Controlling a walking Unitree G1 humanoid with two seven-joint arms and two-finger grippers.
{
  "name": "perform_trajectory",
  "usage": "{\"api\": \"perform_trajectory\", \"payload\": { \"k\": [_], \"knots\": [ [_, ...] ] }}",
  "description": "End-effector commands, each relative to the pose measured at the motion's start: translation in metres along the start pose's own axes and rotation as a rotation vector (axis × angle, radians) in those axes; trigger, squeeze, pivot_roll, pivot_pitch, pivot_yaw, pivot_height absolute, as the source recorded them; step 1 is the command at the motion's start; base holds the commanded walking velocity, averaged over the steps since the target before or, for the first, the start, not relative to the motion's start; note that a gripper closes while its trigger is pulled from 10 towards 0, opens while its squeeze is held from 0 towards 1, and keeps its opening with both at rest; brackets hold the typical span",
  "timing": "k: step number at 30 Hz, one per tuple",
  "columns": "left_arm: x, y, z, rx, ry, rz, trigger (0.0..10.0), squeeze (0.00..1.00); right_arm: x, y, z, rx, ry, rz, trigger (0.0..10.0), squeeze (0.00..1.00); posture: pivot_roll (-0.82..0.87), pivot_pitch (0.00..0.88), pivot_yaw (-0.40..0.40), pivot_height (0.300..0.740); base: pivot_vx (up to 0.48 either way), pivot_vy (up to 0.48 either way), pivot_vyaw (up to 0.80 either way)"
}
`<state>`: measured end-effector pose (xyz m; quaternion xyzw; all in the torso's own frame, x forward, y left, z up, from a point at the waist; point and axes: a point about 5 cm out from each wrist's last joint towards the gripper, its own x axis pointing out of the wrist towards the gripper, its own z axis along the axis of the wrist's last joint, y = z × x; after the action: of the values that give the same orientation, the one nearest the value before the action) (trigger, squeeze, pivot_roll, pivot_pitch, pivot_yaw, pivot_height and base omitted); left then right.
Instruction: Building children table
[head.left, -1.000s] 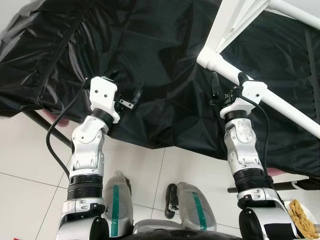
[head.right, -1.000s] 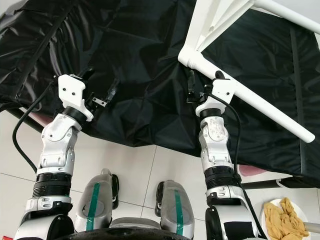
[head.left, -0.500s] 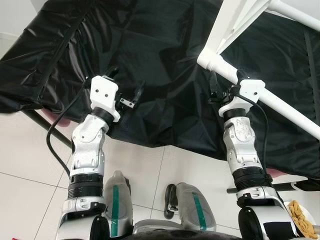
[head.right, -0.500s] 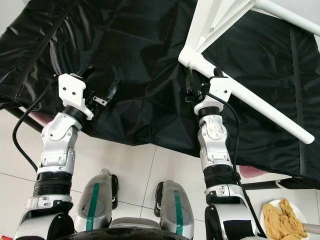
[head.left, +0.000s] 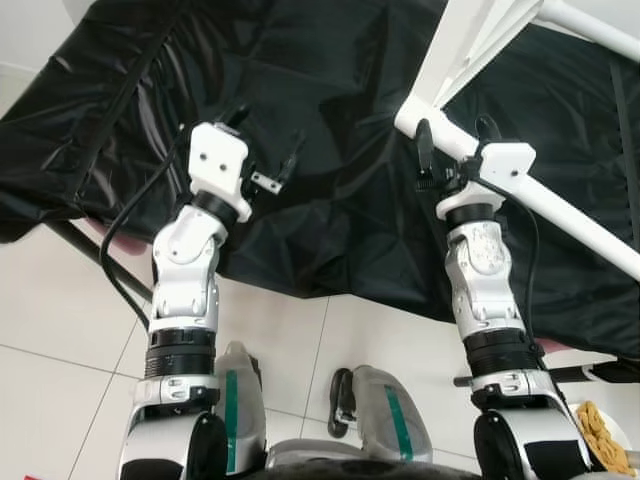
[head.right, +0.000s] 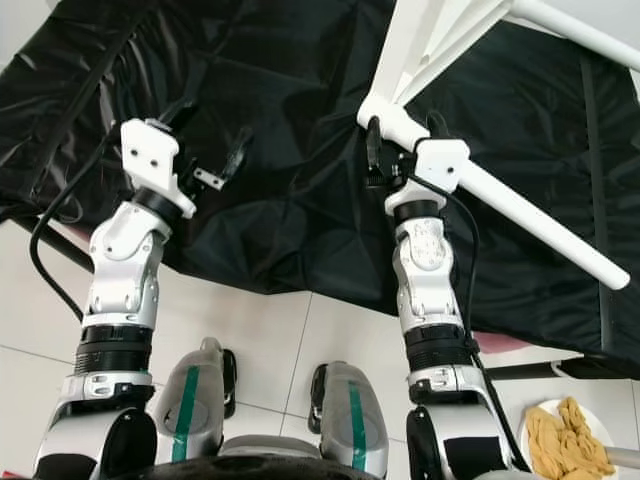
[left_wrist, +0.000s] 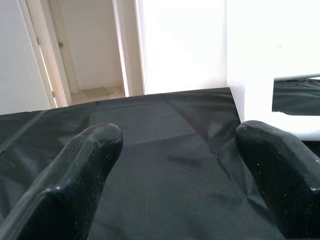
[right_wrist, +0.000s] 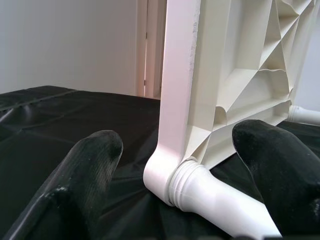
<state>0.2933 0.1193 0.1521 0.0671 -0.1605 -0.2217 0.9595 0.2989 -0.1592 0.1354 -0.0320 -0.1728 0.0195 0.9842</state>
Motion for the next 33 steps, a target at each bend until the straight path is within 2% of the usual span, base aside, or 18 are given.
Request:
{"api": "perform_trajectory", "payload": {
  "k": [1, 6, 8, 10, 14, 16, 21, 24, 29, 32, 33],
  "knots": [
    [0.002, 0.009, 0.001, 0.003, -0.007, 0.213, 10.0, 0.00, 0.001, 0.002, -0.001, -0.005, -0.002, 0.009, 10.0, 0.00, 0.10, 0.018, -0.074, 0.740, 0.000, 0.000, 0.00],
    [0.003, 0.011, -0.001, 0.010, 0.017, 0.227, 10.0, 0.00, 0.004, 0.003, -0.002, -0.008, 0.005, 0.018, 10.0, 0.00, 0.10, 0.027, -0.070, 0.740, 0.000, 0.000, 0.00],
    [0.006, 0.004, -0.003, 0.017, 0.034, 0.194, 10.0, 0.00, 0.004, 0.002, -0.003, -0.009, 0.015, 0.018, 10.0, 0.00, 0.10, 0.035, -0.071, 0.740, 0.000, 0.000, 0.00],
    [0.006, 0.004, -0.003, 0.017, 0.034, 0.194, 10.0, 0.00, 0.004, 0.002, -0.003, -0.009, 0.015, 0.018, 10.0, 0.00, 0.10, 0.035, -0.071, 0.740, 0.000, 0.000, 0.00],
    [0.017, -0.013, 0.002, 0.030, 0.025, 0.076, 10.0, 0.00, -0.001, -0.005, -0.004, -0.020, 0.027, -0.003, 10.0, 0.00, 0.08, 0.046, -0.054, 0.740, 0.000, 0.000, 0.00],
    [0.017, -0.013, 0.002, 0.030, 0.025, 0.076, 10.0, 0.00, -0.001, -0.005, -0.004, -0.020, 0.027, -0.003, 10.0, 0.00, 0.08, 0.046, -0.054, 0.740, 0.000, 0.000, 0.00],
    [0.028, -0.026, 0.007, 0.047, 0.000, -0.070, 10.0, 0.00, -0.010, -0.011, -0.006, -0.035, 0.039, -0.032, 10.0, 0.00, 0.05, 0.044, -0.032, 0.740, 0.000, 0.000, 0.00],
    [0.029, -0.028, 0.007, 0.051, -0.003, -0.092, 10.0, 0.00, -0.011, -0.013, -0.007, -0.037, 0.041, -0.038, 10.0, 0.00, 0.05, 0.044, -0.032, 0.740, 0.000, 0.000, 0.00],
    [0.025, -0.024, 0.000, 0.035, 0.024, -0.046, 10.0, 0.00, -0.015, -0.014, -0.009, -0.040, 0.045, -0.051, 10.0, 0.00, 0.03, 0.029, -0.019, 0.740, 0.000, 0.000, 0.00],
    [0.011, -0.019, -0.012, -0.001, 0.069, 0.089, 10.0, 0.00, -0.022, -0.010, -0.012, -0.037, 0.055, -0.036, 10.0, 0.00, 0.05, 0.016, -0.032, 0.740, 0.000, 0.000, 0.00],
    [0.011, -0.019, -0.012, -0.001, 0.069, 0.089, 10.0, 0.00, -0.022, -0.010, -0.012, -0.037, 0.055, -0.036, 10.0, 0.00, 0.05, 0.016, -0.032, 0.740, 0.000, 0.000, 0.00]
  ]
}}
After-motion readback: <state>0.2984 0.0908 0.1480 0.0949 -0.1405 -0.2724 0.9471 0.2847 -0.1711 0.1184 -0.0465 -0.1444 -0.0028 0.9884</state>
